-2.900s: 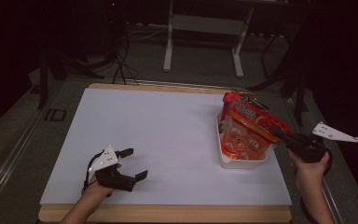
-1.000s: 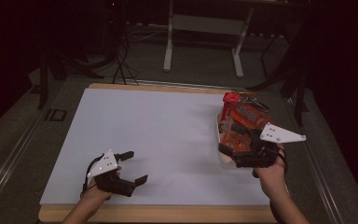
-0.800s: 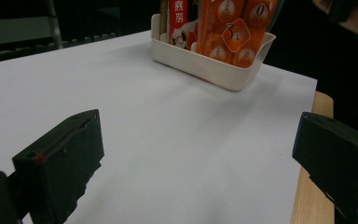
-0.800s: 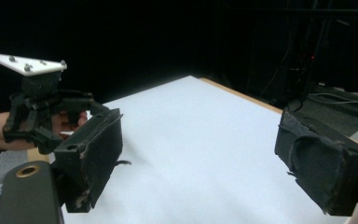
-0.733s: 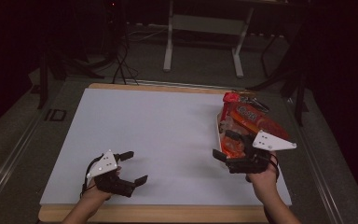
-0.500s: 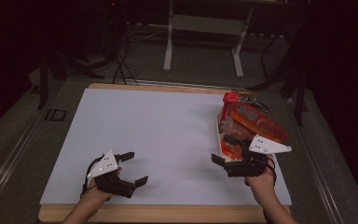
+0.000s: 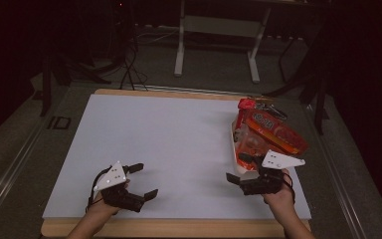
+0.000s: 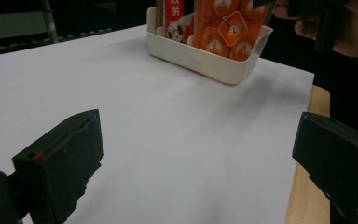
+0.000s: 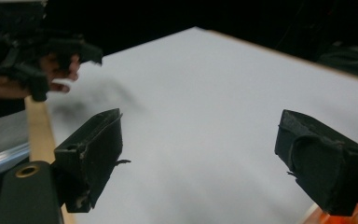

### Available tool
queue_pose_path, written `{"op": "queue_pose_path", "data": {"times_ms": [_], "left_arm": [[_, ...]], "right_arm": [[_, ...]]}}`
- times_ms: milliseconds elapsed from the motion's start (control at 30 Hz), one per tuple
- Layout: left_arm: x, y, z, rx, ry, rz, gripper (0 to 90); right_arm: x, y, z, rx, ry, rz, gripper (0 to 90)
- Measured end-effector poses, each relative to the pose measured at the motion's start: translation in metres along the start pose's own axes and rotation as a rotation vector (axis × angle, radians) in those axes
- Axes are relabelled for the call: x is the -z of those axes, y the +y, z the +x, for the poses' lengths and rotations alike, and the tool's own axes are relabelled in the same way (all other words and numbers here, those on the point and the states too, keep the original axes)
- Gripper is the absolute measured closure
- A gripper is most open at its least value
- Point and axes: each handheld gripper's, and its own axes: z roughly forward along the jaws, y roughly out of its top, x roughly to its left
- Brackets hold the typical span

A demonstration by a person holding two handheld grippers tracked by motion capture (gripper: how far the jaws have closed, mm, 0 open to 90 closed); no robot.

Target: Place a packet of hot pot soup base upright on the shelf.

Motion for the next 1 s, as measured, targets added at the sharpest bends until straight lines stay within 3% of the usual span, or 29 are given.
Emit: {"op": "queue_pose_path", "data": {"times_ms": [133, 433, 1000], "left_arm": [[0.001, 0.0, 0.0, -0.006, 0.001, 0.0, 2.5], [-0.001, -0.001, -0.001, -0.014, -0.003, 0.009, 2.5], [-0.001, -0.005, -0.002, -0.014, -0.013, 0.009, 2.5]], "right_arm": [[0.003, -0.009, -0.001, -0.015, 0.013, 0.045, 14.6], [0.008, -0.02, -0.001, -0.004, 0.042, 0.089, 14.5], [0.004, -0.023, -0.003, -0.007, 0.054, 0.1, 14.6]]}}
